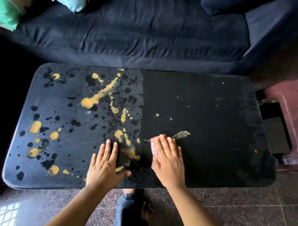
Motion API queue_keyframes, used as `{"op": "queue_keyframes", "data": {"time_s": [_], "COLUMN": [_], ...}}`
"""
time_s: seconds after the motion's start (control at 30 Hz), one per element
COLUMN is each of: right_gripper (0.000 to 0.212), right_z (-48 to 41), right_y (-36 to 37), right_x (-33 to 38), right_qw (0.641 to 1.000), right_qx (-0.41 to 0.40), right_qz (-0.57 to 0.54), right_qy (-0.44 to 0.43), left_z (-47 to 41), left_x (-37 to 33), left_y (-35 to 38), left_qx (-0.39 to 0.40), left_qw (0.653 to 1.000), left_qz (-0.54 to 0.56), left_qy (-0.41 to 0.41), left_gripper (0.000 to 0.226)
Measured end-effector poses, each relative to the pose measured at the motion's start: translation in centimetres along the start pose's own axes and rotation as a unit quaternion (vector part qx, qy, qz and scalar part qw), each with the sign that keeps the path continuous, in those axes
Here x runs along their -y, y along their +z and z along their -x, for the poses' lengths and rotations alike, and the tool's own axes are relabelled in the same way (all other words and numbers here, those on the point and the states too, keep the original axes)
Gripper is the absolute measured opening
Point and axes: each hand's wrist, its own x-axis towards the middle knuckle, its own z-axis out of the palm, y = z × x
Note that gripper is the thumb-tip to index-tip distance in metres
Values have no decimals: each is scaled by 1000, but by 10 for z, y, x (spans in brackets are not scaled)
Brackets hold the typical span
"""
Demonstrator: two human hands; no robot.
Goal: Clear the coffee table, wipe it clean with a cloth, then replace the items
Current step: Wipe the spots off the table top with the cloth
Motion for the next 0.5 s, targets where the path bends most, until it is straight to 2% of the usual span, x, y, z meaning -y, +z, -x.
{"op": "queue_keyframes", "data": {"time_s": [0.07,0.13,0.27,0.33,0.43,0.5], "right_gripper": [64,65,65,64,66,67], "right_z": [4,5,10,12,16,18], "right_y": [2,5,8,7,5,5], "right_x": [7,27,42,21,-7,1], "right_qw": [997,994,998,997,998,990], "right_qx": [-3,-8,14,20,15,5], "right_qz": [-15,-35,-15,9,15,-5], "right_qy": [81,106,-60,-71,60,141], "left_z": [0,0,0,1,0,-2], "left_x": [-2,-5,-7,-6,-6,-8], "left_y": [0,1,2,2,1,0], "left_qx": [9,6,-3,1,13,19], "left_qw": [1000,999,998,998,998,997], "left_qz": [-24,-40,-56,-59,-67,-71], "left_qy": [-3,-7,-9,-9,-11,-11], "left_gripper": [114,118,120,120,120,121]}}
